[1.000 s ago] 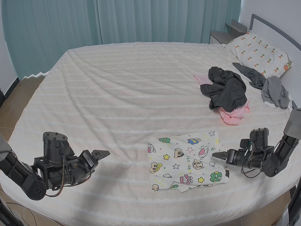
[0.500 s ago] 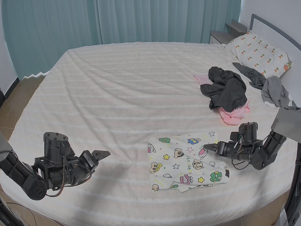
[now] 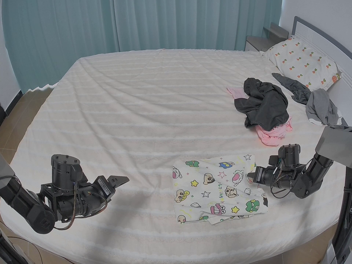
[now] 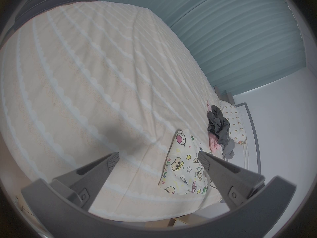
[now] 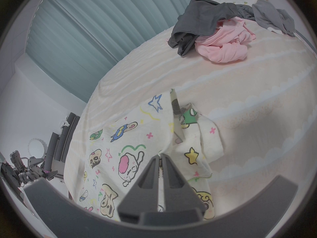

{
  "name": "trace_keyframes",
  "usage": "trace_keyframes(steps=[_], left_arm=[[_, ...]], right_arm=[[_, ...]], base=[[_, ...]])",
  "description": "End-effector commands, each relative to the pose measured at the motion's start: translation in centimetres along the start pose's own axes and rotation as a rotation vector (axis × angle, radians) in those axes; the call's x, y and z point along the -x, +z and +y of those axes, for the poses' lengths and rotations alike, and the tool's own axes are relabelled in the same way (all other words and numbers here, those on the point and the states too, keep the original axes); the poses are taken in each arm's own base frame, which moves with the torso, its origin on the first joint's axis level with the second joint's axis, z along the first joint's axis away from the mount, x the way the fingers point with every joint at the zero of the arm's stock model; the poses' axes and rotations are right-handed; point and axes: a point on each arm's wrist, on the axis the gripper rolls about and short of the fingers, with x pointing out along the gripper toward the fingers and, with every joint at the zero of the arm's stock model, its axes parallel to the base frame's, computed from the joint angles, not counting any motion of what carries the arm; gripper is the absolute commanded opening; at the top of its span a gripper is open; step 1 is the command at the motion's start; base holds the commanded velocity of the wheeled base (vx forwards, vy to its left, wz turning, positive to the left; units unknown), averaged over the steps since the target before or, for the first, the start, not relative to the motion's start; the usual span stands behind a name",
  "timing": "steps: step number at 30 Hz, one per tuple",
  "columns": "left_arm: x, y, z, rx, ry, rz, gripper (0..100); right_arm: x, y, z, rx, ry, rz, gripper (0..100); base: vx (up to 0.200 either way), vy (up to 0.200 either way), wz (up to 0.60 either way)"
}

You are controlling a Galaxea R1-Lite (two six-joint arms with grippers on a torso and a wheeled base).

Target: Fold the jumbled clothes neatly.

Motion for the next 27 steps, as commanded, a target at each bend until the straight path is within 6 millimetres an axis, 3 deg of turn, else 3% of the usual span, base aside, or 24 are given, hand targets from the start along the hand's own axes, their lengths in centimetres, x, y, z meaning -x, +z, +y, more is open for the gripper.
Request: trace_keyframes(steps=[1, 6, 17, 18, 27], left_arm=[[0.0, 0.0, 0.0, 0.001, 0.002, 0.001, 100], [0.0, 0.0, 0.0, 0.001, 0.002, 0.001, 100], [0.0, 0.0, 0.0, 0.001, 0.002, 0.001, 100], [0.0, 0.0, 0.0, 0.001, 0.002, 0.001, 100], [0.0, 0.0, 0.0, 0.001, 0.001, 0.000, 100]], right_arm=[[0.2, 0.3, -0.2, -0.003, -0.004, -0.014, 0], [1.1, 1.3, -0.7, -0.012, -0.018, -0.049, 0], [1.3, 0.8, -1.4, 0.003, -0.036, -0.032, 0], [1.3, 0.7, -1.4, 0.003, -0.035, -0.031, 100], [0.9, 0.5, -1.3, 0.005, -0.029, -0.021, 100]], base=[[0.000, 0.000, 0.00], [0.000, 0.000, 0.00], [0.000, 0.000, 0.00], [0.000, 0.000, 0.00], [0.000, 0.000, 0.00]])
